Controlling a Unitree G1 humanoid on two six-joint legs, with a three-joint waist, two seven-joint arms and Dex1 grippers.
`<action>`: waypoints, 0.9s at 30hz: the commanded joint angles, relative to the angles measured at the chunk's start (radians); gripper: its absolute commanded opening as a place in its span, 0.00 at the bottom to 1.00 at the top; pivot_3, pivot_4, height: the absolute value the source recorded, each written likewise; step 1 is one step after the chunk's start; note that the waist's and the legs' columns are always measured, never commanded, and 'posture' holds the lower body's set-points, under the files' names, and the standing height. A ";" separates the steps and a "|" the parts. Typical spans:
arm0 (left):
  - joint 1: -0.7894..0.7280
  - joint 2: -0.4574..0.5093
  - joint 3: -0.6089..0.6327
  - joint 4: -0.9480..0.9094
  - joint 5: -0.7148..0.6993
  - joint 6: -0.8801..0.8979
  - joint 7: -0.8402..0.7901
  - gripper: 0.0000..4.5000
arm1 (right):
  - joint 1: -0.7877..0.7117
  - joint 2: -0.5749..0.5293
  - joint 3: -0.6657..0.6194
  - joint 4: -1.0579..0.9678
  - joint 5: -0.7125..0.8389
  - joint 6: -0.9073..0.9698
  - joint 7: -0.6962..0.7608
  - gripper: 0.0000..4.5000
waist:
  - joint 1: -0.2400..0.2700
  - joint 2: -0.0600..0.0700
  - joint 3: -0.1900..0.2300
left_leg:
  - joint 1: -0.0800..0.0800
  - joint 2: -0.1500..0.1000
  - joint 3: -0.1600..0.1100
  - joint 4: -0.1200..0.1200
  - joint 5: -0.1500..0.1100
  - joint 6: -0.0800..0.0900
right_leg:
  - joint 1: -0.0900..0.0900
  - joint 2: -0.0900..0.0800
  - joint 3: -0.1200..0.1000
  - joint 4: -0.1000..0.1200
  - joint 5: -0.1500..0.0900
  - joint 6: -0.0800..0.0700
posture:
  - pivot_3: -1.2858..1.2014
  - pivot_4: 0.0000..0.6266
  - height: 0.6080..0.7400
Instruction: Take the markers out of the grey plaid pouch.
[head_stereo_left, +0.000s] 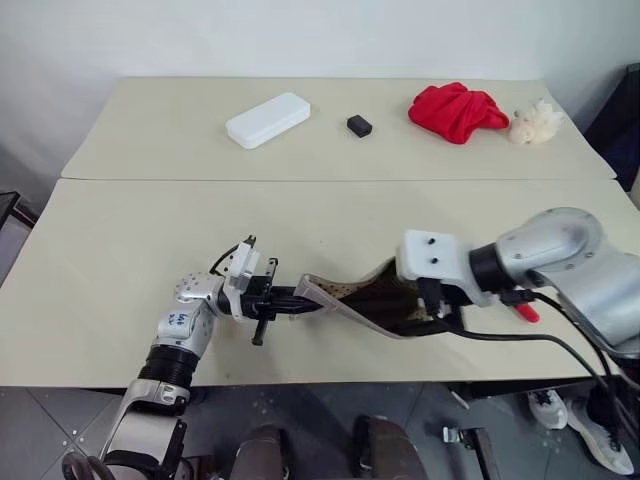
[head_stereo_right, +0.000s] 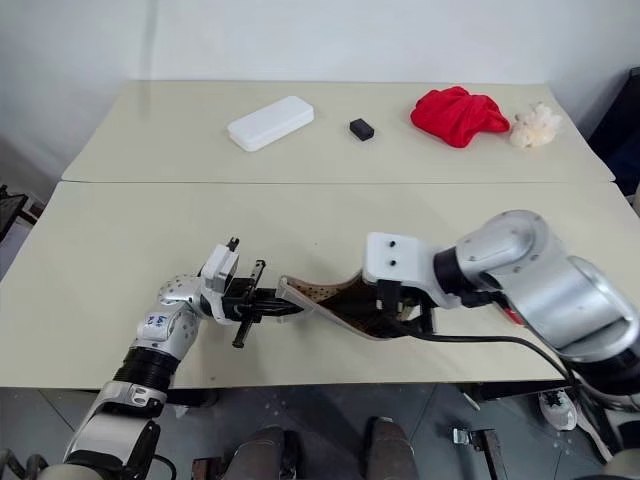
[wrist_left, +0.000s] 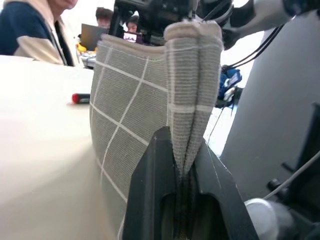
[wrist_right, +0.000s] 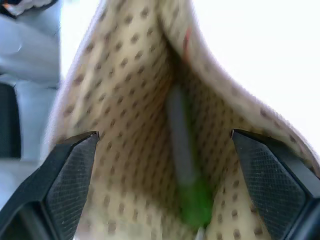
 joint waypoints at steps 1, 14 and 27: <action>0.005 -0.010 -0.008 0.041 0.047 -0.103 -0.065 0.00 | -0.021 0.030 0.038 0.053 -0.049 0.012 -0.068 0.99 | 0.000 0.000 0.000 | 0.000 0.000 0.000 0.000 0.000 0.000 | 0.000 0.000 0.000 0.000 0.000 0.000 | 0.52 0.24 1.00; 0.020 -0.068 0.029 0.094 0.075 -0.336 -0.014 0.00 | -0.051 -0.030 0.197 -0.034 -0.252 -0.107 -0.099 0.99 | 0.001 0.000 0.000 | 0.000 0.000 0.000 0.002 0.000 0.000 | 0.001 -0.001 0.000 0.000 0.000 0.000 | 0.52 0.24 1.00; 0.056 -0.081 0.040 0.044 0.064 -0.299 0.043 0.00 | -0.035 0.043 0.178 -0.086 -0.274 -0.076 -0.132 0.93 | 0.000 0.000 0.000 | 0.000 0.000 0.000 0.001 0.000 0.000 | 0.000 0.000 0.000 0.001 0.000 0.000 | 0.52 0.24 1.00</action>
